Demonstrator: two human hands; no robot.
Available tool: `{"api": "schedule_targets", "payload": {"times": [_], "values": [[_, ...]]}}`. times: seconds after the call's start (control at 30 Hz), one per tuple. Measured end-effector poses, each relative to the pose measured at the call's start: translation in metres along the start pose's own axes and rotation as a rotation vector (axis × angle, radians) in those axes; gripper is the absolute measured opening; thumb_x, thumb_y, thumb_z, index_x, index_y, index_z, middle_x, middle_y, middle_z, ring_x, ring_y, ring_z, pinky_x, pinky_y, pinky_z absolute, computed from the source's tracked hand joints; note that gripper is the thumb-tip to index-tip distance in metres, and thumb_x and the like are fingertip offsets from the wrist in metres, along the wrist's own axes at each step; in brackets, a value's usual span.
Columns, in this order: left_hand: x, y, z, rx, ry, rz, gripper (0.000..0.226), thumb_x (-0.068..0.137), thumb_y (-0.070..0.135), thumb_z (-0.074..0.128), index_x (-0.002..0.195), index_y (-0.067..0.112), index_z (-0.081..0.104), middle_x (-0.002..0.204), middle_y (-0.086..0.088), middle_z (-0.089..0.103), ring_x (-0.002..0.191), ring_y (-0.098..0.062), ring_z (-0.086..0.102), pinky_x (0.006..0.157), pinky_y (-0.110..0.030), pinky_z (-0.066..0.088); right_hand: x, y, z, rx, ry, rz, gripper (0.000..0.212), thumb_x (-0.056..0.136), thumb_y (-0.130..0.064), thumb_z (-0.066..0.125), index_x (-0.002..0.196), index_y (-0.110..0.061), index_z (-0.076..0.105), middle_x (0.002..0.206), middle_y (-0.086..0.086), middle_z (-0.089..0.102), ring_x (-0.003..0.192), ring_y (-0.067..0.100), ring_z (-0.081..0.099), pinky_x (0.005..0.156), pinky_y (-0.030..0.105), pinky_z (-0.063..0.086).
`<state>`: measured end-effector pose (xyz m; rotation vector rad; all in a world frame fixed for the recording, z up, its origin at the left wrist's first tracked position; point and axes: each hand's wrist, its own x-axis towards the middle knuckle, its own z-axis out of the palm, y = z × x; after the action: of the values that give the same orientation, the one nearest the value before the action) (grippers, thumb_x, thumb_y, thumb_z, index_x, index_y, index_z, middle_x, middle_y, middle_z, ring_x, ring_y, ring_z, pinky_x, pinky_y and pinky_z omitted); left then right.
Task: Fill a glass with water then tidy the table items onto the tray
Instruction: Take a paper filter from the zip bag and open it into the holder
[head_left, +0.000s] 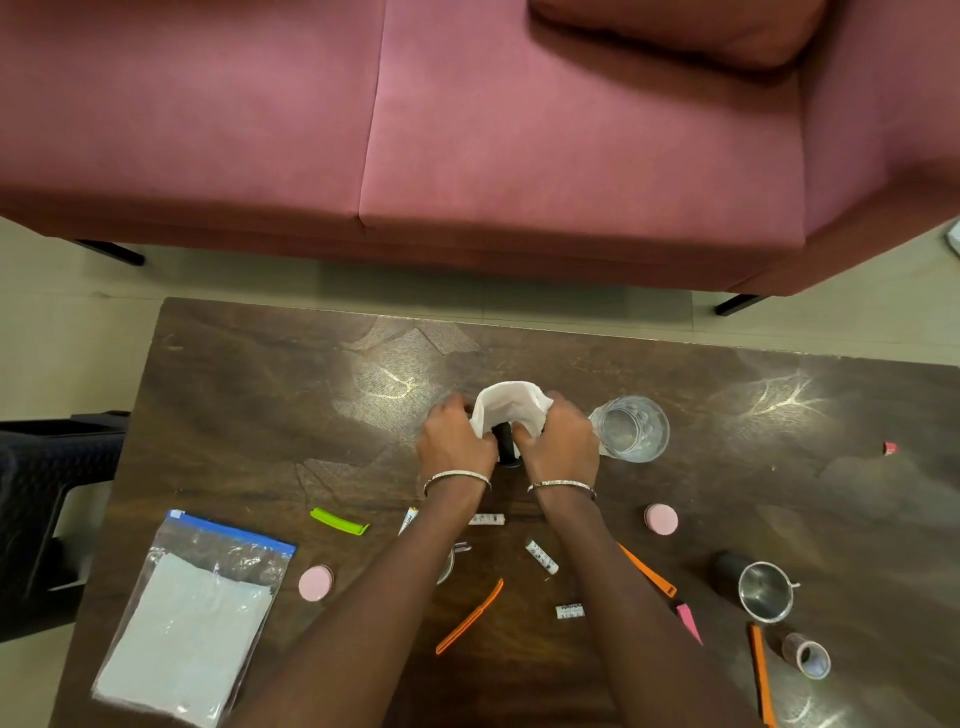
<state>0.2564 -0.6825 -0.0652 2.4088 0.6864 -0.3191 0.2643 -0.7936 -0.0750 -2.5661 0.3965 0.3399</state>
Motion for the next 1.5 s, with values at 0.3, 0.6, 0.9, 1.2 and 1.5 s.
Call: {"api": "schedule_targets", "payload": {"times": [0.3,0.6,0.9,1.2,1.5], "values": [[-0.003,-0.001,-0.004,0.021,-0.026,0.046,0.022,0.072,0.015,0.065,0.093,0.018,0.061,0.090,-0.005,0.063,0.083,-0.028,0.061,0.064,-0.029,0.041,0.000,-0.003,-0.004,-0.007,0.040,0.009,0.019,0.084,-0.023,0.064,0.100,-0.014,0.068,0.088,0.013,0.073,0.084,0.037,0.068,0.062,0.034,0.049],[-0.012,-0.005,-0.014,0.023,0.067,0.043,0.023,0.074,0.032,0.064,0.095,0.025,0.059,0.092,0.002,0.061,0.079,-0.023,0.061,0.060,-0.030,0.047,-0.017,0.003,-0.010,0.089,0.168,-0.030,0.012,0.084,-0.025,0.069,0.084,-0.014,0.062,0.078,0.001,0.060,0.072,0.021,0.056,0.061,0.027,0.036],[-0.009,-0.006,-0.016,-0.012,0.069,0.062,0.008,0.079,0.023,0.064,0.085,0.024,0.059,0.074,0.004,0.062,0.064,-0.017,0.055,0.054,-0.026,0.039,-0.011,0.003,-0.007,0.088,0.157,-0.010,0.014,0.085,-0.022,0.069,0.081,-0.010,0.062,0.079,0.006,0.061,0.073,0.024,0.056,0.061,0.030,0.039],[-0.013,-0.009,-0.020,-0.051,0.061,0.058,0.023,0.074,0.035,0.067,0.092,0.026,0.056,0.078,0.005,0.065,0.069,-0.018,0.060,0.057,-0.026,0.043,-0.015,0.002,-0.012,0.169,0.172,-0.009,0.017,0.080,-0.029,0.074,0.092,-0.021,0.065,0.083,-0.004,0.064,0.074,0.014,0.059,0.063,0.030,0.049],[-0.033,-0.016,-0.027,-0.075,0.089,0.037,0.019,0.081,0.039,0.065,0.090,0.024,0.058,0.074,0.006,0.066,0.068,-0.017,0.063,0.058,-0.029,0.049,-0.031,0.002,-0.016,0.257,0.162,-0.005,0.008,0.089,-0.023,0.068,0.087,-0.016,0.067,0.082,0.001,0.065,0.070,0.015,0.062,0.069,0.040,0.055]]}}
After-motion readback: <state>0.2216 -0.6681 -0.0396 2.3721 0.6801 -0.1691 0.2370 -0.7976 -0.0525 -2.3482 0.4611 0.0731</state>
